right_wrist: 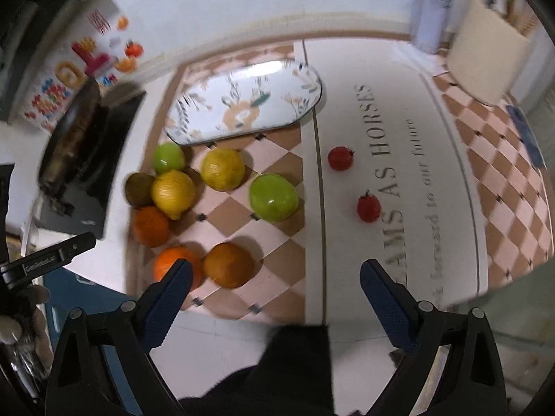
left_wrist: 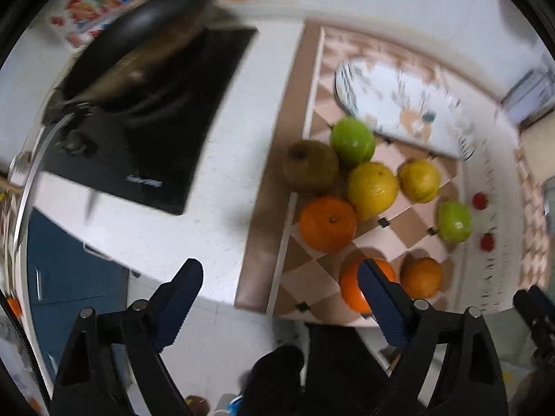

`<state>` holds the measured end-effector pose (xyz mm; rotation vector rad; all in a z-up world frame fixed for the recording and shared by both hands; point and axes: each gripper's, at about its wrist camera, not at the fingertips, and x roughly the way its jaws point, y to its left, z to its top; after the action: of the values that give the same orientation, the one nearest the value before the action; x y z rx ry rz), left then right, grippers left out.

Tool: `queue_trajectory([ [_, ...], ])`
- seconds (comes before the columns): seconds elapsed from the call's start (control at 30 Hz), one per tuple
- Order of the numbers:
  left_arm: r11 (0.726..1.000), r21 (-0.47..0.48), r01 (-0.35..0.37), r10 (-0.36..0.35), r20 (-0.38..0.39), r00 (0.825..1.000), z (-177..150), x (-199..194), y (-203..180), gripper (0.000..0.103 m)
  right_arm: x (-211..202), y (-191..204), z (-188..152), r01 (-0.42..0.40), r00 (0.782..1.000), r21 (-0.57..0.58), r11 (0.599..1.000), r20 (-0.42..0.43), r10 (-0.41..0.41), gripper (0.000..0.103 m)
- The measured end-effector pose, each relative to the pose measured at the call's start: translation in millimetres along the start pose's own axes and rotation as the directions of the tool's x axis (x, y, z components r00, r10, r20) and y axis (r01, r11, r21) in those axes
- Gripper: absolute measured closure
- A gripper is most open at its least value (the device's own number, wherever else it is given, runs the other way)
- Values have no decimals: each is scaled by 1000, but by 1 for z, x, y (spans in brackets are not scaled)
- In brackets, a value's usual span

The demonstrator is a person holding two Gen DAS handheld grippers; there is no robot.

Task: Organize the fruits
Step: 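Grasp an orange with the left tool while the right tool grasps a green apple, then place the orange on the plate with the left tool while the right tool places the apple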

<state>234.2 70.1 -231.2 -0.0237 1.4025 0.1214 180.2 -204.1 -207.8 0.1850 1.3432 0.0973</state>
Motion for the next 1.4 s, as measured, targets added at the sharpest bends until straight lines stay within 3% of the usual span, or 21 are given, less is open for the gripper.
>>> queue_trajectory([
  [0.23, 986, 164, -40, 57, -101, 993, 27, 61, -42, 12, 63, -4, 37, -3, 992, -51, 999, -126, -3, 6],
  [0.5, 980, 198, -16, 52, -180, 982, 31, 96, -54, 12, 105, 5, 62, -15, 979, -63, 998, -202, 2, 6],
  [0.57, 979, 202, -1, 39, -185, 982, 30, 100, -55, 19, 113, 7, 66, -15, 978, -67, 998, -210, 0, 6],
  [0.63, 980, 197, 23, 19, -212, 977, 31, 107, -55, 38, 122, 9, 70, -19, 974, -63, 998, -226, 5, 8],
  [0.7, 981, 190, 42, 0, -220, 975, 29, 110, -53, 41, 130, 10, 72, -30, 967, -56, 998, -255, 15, 19],
  [0.73, 980, 196, 39, 4, -212, 977, 27, 109, -54, 41, 134, 11, 74, -37, 965, -53, 998, -261, 22, 23],
  [0.8, 978, 203, 36, 5, -199, 980, 23, 107, -53, 41, 142, 14, 75, -50, 960, -51, 997, -278, 34, 42],
  [1.07, 985, 171, 31, -1, -172, 985, 12, 94, -38, 42, 135, 15, 73, -53, 967, -36, 998, -250, 42, 43],
  [1.23, 987, 129, 91, -73, -136, 988, 7, 39, -28, 42, 99, 9, 84, -132, 969, 22, 991, -206, 134, 43],
  [1.33, 982, 117, 146, -139, -66, 988, 30, -4, -34, 42, 76, 10, 104, -175, 974, 43, 984, -142, 179, 43],
  [1.4, 976, 123, 181, -179, -23, 983, 52, -23, -42, 42, 67, 11, 125, -165, 982, 39, 985, -87, 168, 43],
])
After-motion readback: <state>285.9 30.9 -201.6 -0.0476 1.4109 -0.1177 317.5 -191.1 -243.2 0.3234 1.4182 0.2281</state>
